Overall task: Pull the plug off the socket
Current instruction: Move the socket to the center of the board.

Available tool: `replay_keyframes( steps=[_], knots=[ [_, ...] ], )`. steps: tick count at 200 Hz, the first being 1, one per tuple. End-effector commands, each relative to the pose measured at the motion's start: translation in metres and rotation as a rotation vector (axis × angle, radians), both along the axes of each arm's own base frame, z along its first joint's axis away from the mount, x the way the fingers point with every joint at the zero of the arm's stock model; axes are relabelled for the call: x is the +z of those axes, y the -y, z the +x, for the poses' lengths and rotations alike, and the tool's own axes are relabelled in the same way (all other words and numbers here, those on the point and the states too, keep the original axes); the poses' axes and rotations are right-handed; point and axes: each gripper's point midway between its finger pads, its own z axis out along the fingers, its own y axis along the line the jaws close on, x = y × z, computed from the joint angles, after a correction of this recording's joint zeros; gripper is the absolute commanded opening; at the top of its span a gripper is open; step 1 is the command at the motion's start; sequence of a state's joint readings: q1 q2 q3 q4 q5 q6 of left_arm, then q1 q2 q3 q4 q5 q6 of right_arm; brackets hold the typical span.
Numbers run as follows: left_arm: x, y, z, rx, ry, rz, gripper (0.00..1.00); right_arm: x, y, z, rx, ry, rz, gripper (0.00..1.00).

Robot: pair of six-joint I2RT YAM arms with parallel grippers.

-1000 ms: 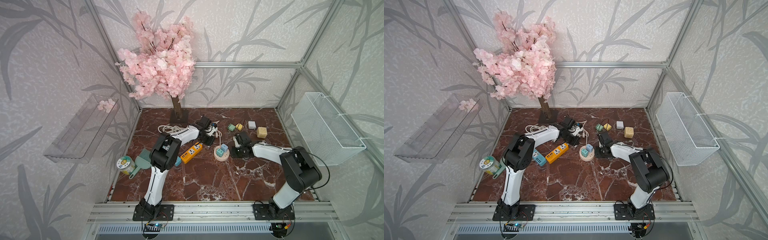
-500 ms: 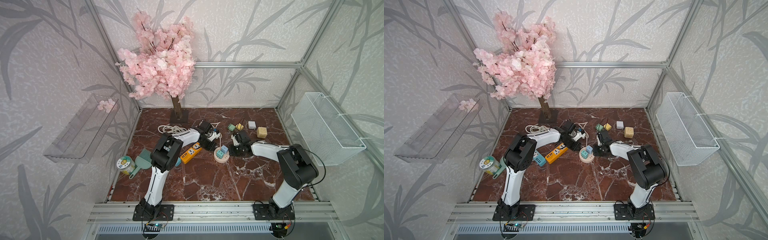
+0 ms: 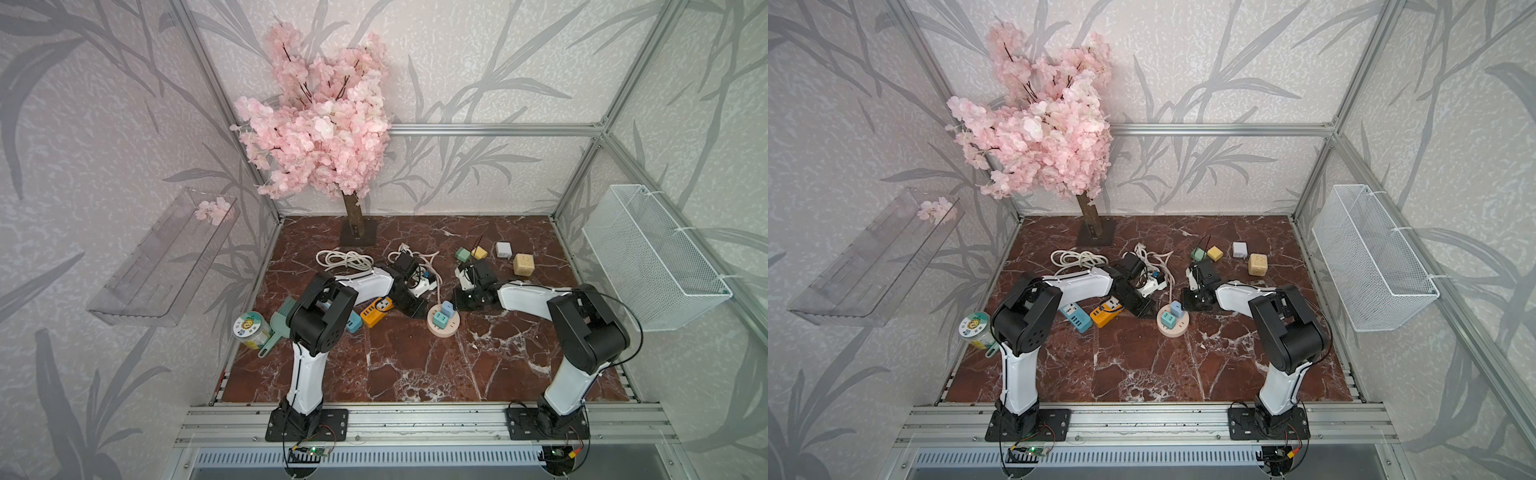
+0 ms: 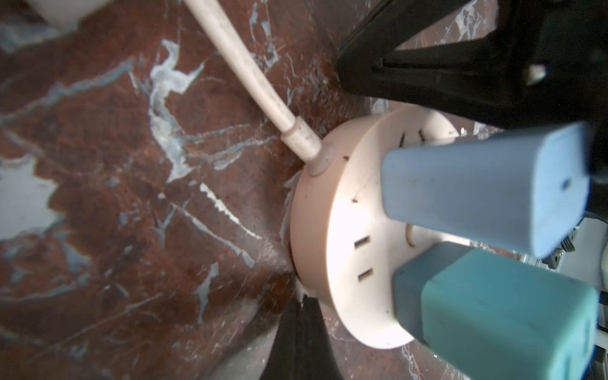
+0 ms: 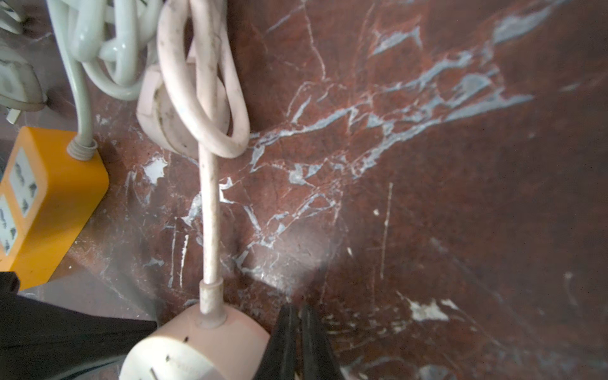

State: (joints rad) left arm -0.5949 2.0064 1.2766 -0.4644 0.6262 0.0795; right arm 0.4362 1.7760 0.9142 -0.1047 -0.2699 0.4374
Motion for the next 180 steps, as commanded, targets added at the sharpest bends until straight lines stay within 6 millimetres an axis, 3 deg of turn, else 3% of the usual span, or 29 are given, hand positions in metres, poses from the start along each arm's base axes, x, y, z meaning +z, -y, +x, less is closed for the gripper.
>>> replay_keyframes(
  steps=[1,44,50,91,123,149,180],
  knots=[
    [0.019,0.009,-0.008,-0.030,0.037,-0.067,0.00,-0.013,-0.002,-0.022,0.039,-0.043,-0.019,0.10],
    [0.031,0.003,-0.006,-0.021,0.096,-0.058,0.00,0.000,0.010,-0.020,0.029,-0.005,-0.065,0.12],
    [0.035,0.001,-0.004,-0.016,0.111,-0.053,0.00,0.013,0.013,-0.018,0.018,0.027,-0.063,0.13],
    [0.073,-0.008,0.007,-0.001,0.243,-0.044,0.00,0.052,0.045,-0.023,-0.055,0.112,-0.119,0.27],
    [0.102,-0.014,0.016,0.027,0.329,-0.036,0.00,0.089,0.064,-0.041,-0.091,0.184,-0.139,0.29],
    [0.116,-0.014,0.021,0.024,0.358,-0.033,0.00,0.115,0.071,-0.060,-0.102,0.239,-0.108,0.37],
    [0.120,-0.010,0.035,0.031,0.363,-0.006,0.00,0.119,0.067,-0.088,-0.082,0.232,-0.086,0.42]
  ],
)
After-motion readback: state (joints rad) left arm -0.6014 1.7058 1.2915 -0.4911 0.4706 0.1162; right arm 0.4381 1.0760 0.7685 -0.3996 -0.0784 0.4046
